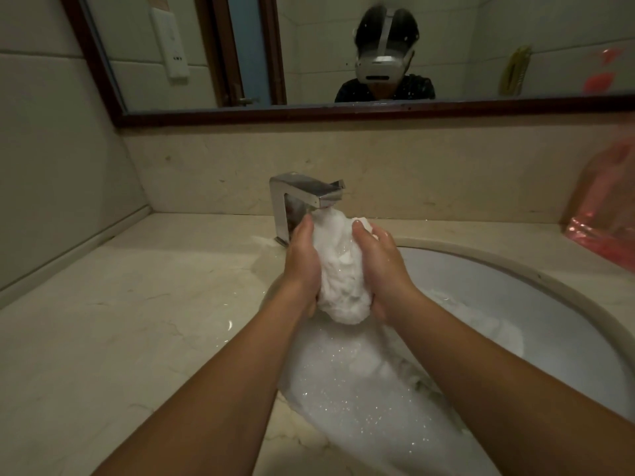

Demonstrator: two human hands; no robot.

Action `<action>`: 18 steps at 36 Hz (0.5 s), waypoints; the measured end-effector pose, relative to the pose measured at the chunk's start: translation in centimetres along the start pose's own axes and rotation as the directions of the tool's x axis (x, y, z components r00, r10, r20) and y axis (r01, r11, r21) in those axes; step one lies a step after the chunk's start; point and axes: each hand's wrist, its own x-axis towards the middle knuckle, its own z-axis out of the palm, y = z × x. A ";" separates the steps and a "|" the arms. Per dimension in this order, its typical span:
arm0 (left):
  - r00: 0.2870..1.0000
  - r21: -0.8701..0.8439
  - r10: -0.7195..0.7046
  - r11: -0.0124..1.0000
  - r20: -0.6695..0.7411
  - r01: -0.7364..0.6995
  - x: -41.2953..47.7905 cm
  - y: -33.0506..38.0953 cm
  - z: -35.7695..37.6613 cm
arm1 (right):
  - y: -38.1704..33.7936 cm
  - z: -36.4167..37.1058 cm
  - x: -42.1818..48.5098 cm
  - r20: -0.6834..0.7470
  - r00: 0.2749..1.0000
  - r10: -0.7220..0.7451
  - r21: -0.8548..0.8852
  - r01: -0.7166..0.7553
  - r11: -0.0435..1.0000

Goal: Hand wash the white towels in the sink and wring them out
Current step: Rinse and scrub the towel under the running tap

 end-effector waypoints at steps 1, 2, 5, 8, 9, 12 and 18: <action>1.000 0.009 -0.016 1.000 0.017 0.016 -0.5 0.3 0.2 | 0.0 0.1 0.1 -0.031 0.999 0.010 0.005 -0.010 1.000; 0.999 0.008 -0.034 0.999 0.031 0.034 -0.5 0.2 0.3 | 0.0 0.1 0.3 -0.071 0.997 0.027 0.023 -0.025 0.999; 0.997 -0.006 -0.079 0.997 0.016 0.079 -0.6 0.4 0.6 | 0.0 0.3 0.9 -0.152 0.987 0.043 0.090 -0.030 0.995; 0.995 -0.031 -0.097 0.995 0.004 0.097 -0.5 0.4 0.7 | -0.1 0.7 1.1 -0.151 0.988 0.016 0.082 -0.003 0.997; 0.994 -0.039 -0.107 0.993 0.007 0.107 -0.5 0.4 0.6 | -0.1 0.8 1.1 -0.144 0.989 0.017 0.086 -0.004 0.996; 0.993 -0.078 -0.120 0.990 -0.008 0.119 -0.2 0.3 0.4 | -0.1 1.1 0.6 -0.100 0.995 0.025 0.088 -0.016 0.996; 0.992 -0.016 0.011 1.000 -0.126 -0.013 4.2 -2.2 -1.5 | 0.0 1.3 -1.1 -0.021 1.000 0.000 0.005 0.000 1.000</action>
